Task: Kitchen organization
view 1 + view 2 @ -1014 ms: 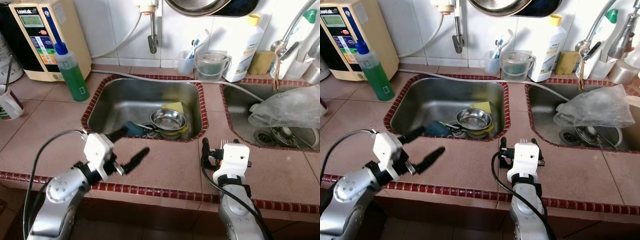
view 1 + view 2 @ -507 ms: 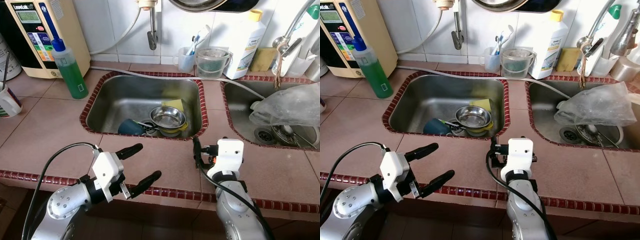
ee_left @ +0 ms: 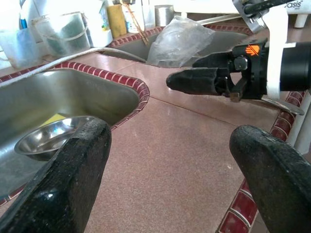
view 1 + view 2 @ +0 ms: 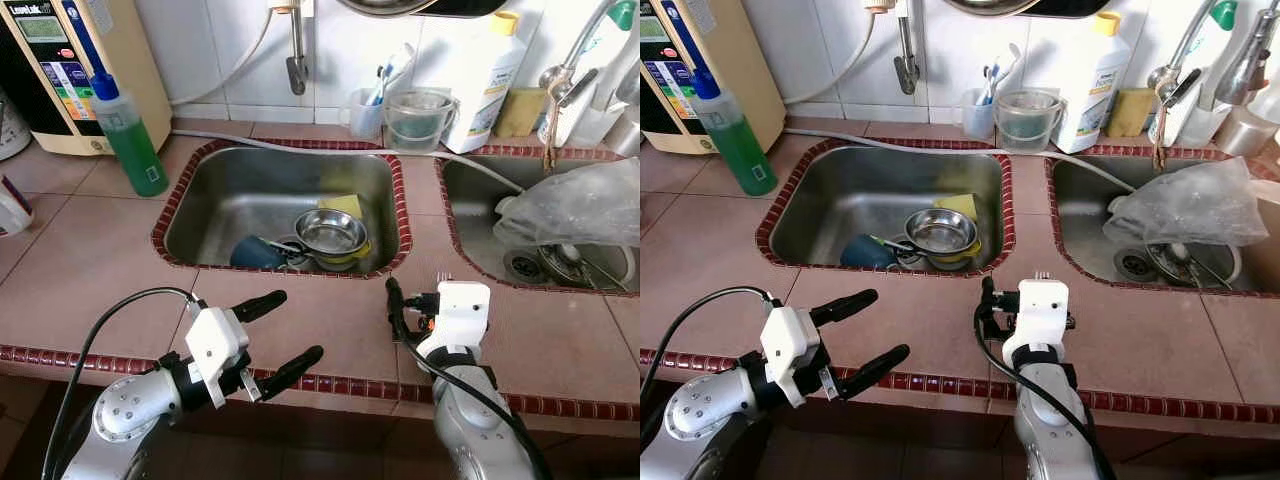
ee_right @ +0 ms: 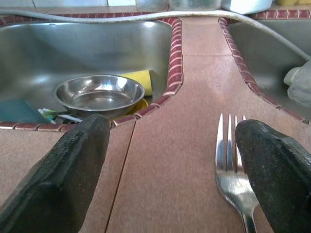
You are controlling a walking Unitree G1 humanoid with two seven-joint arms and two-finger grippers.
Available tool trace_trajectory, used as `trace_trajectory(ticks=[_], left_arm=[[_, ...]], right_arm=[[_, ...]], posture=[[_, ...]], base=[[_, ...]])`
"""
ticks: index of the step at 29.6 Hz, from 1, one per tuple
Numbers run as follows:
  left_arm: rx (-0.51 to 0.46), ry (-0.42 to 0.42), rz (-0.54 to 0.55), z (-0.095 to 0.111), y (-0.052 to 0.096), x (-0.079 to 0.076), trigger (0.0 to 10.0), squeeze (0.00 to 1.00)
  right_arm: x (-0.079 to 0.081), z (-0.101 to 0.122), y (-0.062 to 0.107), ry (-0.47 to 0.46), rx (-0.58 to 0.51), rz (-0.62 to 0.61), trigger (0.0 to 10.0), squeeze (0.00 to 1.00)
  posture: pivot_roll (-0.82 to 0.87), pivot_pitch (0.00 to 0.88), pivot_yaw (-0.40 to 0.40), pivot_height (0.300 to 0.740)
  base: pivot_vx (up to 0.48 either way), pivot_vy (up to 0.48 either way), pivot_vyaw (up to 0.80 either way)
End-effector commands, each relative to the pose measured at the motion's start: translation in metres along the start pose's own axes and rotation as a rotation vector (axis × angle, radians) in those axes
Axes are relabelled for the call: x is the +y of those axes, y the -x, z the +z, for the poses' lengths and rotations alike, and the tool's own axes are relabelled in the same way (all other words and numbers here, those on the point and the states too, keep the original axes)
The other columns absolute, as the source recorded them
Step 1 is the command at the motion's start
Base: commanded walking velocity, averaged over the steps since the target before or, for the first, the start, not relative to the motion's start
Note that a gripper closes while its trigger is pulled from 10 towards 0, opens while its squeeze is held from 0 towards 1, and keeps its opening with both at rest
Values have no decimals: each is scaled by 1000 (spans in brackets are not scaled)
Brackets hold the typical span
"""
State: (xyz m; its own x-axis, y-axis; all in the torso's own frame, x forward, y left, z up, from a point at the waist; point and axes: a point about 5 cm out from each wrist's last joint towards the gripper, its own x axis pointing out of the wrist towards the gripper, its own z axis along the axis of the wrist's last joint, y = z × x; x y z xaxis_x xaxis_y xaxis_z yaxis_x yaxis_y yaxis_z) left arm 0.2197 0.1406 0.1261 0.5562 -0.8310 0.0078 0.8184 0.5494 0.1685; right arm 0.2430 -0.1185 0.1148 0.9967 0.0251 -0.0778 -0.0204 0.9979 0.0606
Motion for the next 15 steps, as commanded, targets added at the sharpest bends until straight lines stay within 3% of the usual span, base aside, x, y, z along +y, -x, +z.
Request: trace_trajectory(ticks=[1, 15], left_arm=[[5, -9, -3, 1, -1, 0, 10000, 0], [0, -10, -9, 3, -4, 1, 10000, 0]], right_arm=[[4, 7, 3, -48, -26, 3, 10000, 0], [0, -2, -1, -59, 29, -12, 10000, 0]], posture=[[-117, 97, 51, 740], [-117, 95, 55, 740]], base=[[0, 0, 0], [0, 0, 0]])
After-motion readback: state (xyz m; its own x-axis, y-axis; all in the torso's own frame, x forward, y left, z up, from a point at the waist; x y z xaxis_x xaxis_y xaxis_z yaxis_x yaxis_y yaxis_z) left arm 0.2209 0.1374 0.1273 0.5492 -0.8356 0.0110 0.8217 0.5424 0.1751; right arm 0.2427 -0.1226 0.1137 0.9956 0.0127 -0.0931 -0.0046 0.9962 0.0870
